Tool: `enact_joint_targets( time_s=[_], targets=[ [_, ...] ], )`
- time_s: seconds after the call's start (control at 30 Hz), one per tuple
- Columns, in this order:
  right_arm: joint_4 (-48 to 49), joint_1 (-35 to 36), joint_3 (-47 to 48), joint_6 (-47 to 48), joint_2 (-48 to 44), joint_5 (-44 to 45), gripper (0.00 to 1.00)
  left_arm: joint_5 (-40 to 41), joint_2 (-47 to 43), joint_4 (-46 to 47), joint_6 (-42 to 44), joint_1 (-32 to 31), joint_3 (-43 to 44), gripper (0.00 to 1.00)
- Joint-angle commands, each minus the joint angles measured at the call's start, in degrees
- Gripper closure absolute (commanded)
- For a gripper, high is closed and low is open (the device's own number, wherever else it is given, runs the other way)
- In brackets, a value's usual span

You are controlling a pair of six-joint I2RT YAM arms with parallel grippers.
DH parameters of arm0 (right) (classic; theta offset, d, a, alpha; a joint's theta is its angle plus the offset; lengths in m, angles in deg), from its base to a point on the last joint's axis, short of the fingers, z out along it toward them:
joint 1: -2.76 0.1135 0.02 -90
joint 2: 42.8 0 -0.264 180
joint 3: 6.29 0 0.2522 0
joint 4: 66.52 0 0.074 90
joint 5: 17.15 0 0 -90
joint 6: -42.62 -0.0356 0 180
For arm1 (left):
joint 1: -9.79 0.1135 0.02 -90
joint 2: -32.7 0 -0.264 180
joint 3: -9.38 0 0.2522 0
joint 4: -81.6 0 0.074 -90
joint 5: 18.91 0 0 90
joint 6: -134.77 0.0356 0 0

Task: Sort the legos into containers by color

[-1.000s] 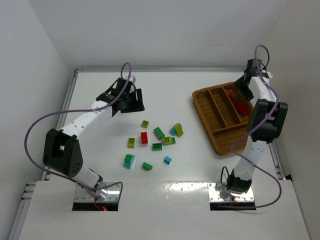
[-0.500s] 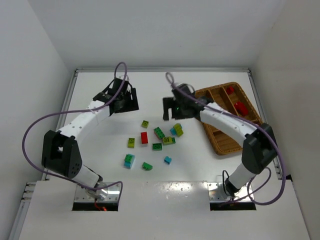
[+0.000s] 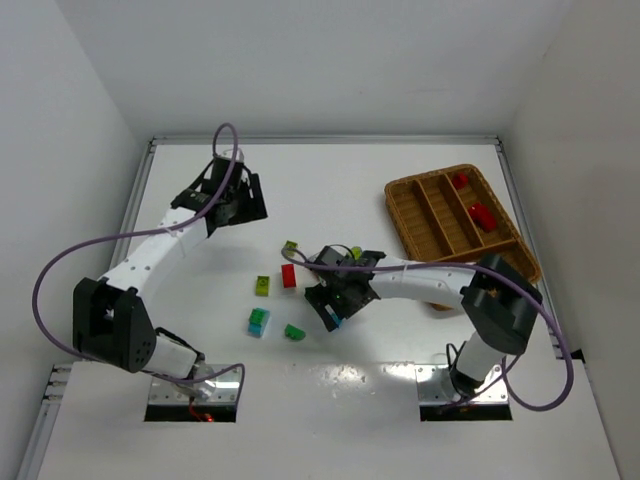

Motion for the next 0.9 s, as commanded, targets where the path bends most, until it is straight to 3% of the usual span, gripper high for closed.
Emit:
enact_joint_targets(
  time_s=[0.0, 0.17, 0.27, 0.37, 0.4, 0.5, 0.63, 0.67, 0.87],
  targets=[
    [3.80, 1.49, 0.44, 1.09, 1.50, 0.47, 0.23, 0.78, -1.49, 0.11, -0.18, 1.91, -0.29, 0.28],
    [6.71, 1.49, 2.11, 1.71, 5.19, 3.20, 0.32, -0.28, -1.49, 0.11, -0.18, 1.92, -0.82, 0.28],
    [8.03, 1.49, 2.90, 2.23, 7.47, 3.20, 0.43, -0.98, -2.02, 0.11, -0.18, 1.92, -0.82, 0.28],
    [7.51, 1.49, 4.04, 2.24, 8.18, 3.91, 0.61, -0.98, -2.02, 0.11, -0.18, 1.92, -0.82, 0.28],
    [7.50, 1.49, 4.04, 2.24, 7.14, 5.73, 0.71, -0.98, -2.02, 0.11, -0.18, 1.92, -0.82, 0.28],
    [4.27, -0.25, 4.04, -0.31, 0.75, 11.08, 0.77, -0.98, -2.54, 0.11, -0.18, 2.44, -0.82, 0.28],
    [0.39, -10.70, 2.90, -3.47, -8.76, 15.07, 0.78, -1.59, -2.55, 0.11, -0.18, 2.44, -0.82, 0.28],
    [-0.92, -16.64, 2.90, -5.22, -11.48, 17.07, 0.81, -1.60, -2.03, 0.11, -0.18, 2.44, -0.82, 0.28],
    [-1.55, -40.40, 7.28, -13.75, -13.80, 18.85, 0.83, -2.73, -1.49, 0.11, -0.18, 2.44, -0.82, 0.28]
  ],
)
